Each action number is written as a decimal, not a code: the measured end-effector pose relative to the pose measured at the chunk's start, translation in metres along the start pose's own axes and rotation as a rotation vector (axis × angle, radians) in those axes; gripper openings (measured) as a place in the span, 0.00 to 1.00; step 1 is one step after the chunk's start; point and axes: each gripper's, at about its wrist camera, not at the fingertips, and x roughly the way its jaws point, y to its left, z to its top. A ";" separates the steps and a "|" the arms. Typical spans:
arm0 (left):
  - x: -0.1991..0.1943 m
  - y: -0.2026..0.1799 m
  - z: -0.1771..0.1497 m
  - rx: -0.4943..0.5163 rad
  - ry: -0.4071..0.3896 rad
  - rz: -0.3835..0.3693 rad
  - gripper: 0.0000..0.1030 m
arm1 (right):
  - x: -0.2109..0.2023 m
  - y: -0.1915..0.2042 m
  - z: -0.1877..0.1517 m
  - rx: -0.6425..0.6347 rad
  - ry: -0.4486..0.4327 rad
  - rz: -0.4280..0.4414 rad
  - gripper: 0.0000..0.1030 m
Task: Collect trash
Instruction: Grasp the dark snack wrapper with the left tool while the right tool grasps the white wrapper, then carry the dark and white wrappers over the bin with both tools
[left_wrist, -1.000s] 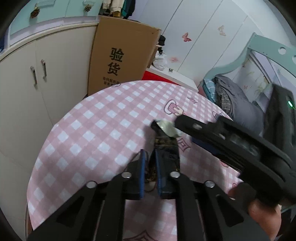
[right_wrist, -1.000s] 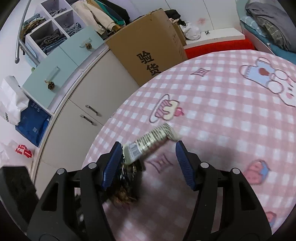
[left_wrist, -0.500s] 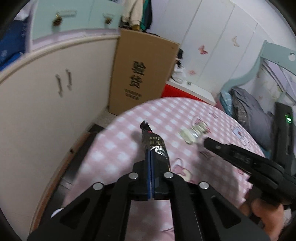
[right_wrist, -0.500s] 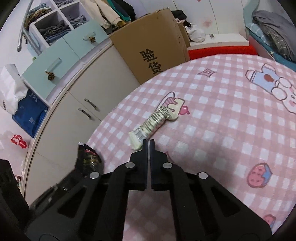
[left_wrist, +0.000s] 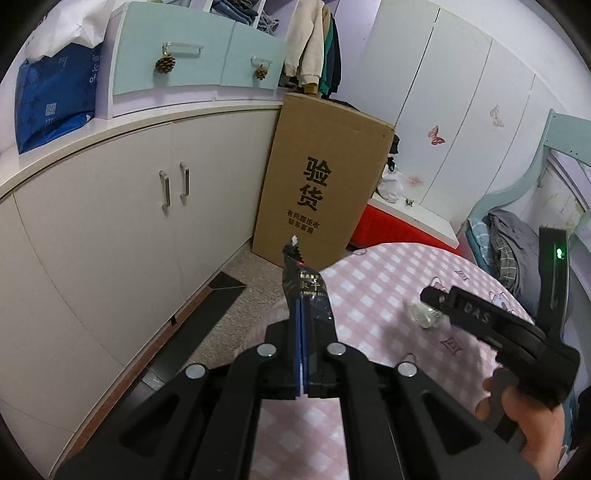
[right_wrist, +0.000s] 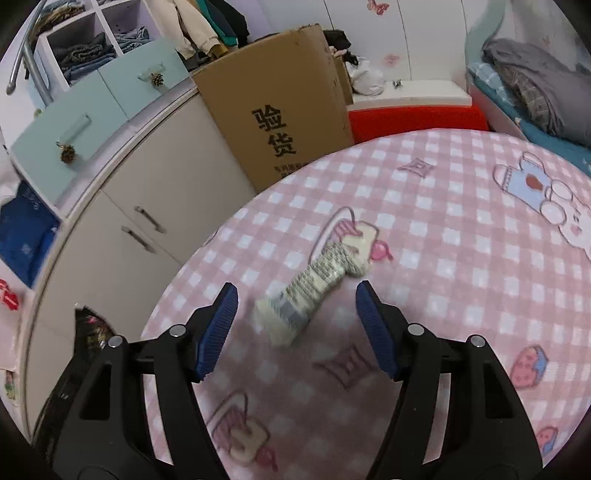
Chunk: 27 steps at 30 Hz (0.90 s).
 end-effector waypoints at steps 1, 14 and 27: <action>0.001 0.003 0.000 -0.002 -0.001 0.002 0.00 | 0.004 0.004 0.002 -0.018 0.002 -0.016 0.64; -0.025 0.020 -0.003 -0.013 -0.009 0.021 0.00 | -0.022 0.031 -0.023 -0.205 0.025 0.049 0.12; -0.133 0.074 -0.055 -0.032 -0.047 0.108 0.00 | -0.137 0.108 -0.111 -0.355 0.015 0.322 0.11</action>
